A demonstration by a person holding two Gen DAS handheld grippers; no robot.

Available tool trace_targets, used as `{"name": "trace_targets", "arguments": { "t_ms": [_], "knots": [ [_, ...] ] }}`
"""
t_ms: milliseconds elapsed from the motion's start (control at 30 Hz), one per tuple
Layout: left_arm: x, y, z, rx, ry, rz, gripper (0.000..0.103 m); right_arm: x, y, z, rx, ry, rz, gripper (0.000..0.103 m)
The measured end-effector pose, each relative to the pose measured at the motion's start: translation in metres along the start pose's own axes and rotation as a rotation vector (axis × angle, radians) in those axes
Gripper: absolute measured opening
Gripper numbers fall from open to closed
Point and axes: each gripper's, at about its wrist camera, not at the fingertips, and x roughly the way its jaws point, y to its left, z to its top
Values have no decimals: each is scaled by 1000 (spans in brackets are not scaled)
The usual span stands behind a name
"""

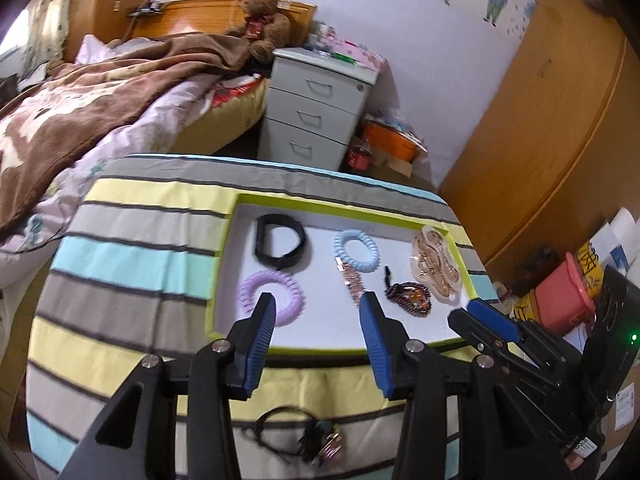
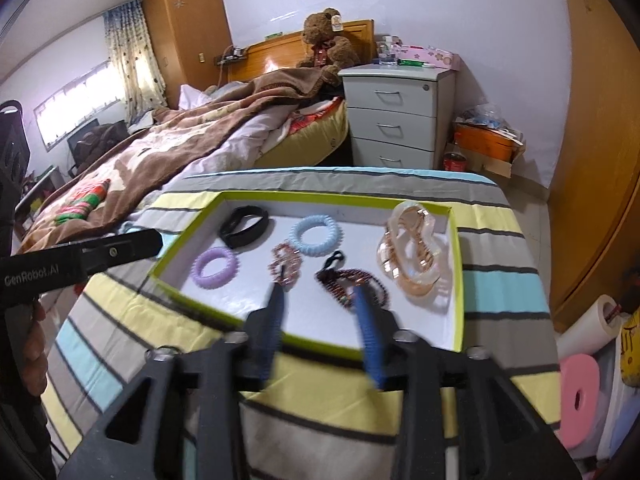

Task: Organize jewelry
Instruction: 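Move both grippers back toward the remaining black hair ties on the bed, then grasp the black hair tie with the pink ball charm with the right gripper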

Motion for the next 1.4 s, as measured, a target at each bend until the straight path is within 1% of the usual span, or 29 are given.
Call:
{"name": "trace_targets", "arguments": {
  "t_ms": [133,233,400,500,567,800,900,1033,1200,1233,1333,1400],
  "knots": [
    [-15,15,-13,-23,-19,24,47,0,16,-11,-17,28,57,47],
    [-19,27,-23,-40,-15,39,47,6,28,-22,-10,67,115,47],
    [-26,46,-43,-82,-8,42,47,17,45,-41,2,128,197,47],
    [-27,54,-51,-92,1,50,47,22,51,-46,21,158,254,47],
    [-27,59,-58,-101,9,51,47,26,56,-49,25,175,275,47],
    [-26,70,-73,-119,27,48,47,43,69,-60,36,234,306,47],
    [-25,73,-77,-120,38,49,47,45,70,-61,36,231,308,47],
    [-24,76,-80,-125,45,50,47,44,76,-61,15,227,321,33],
    [-23,78,-80,-127,47,51,47,38,79,-62,-24,200,303,29],
    [-23,78,-80,-127,47,51,47,35,78,-62,-24,186,308,17],
    [-23,77,-81,-125,51,51,47,30,78,-61,-38,163,299,16],
    [-22,77,-81,-123,51,54,47,31,78,-62,-45,167,290,16]
  ]
}}
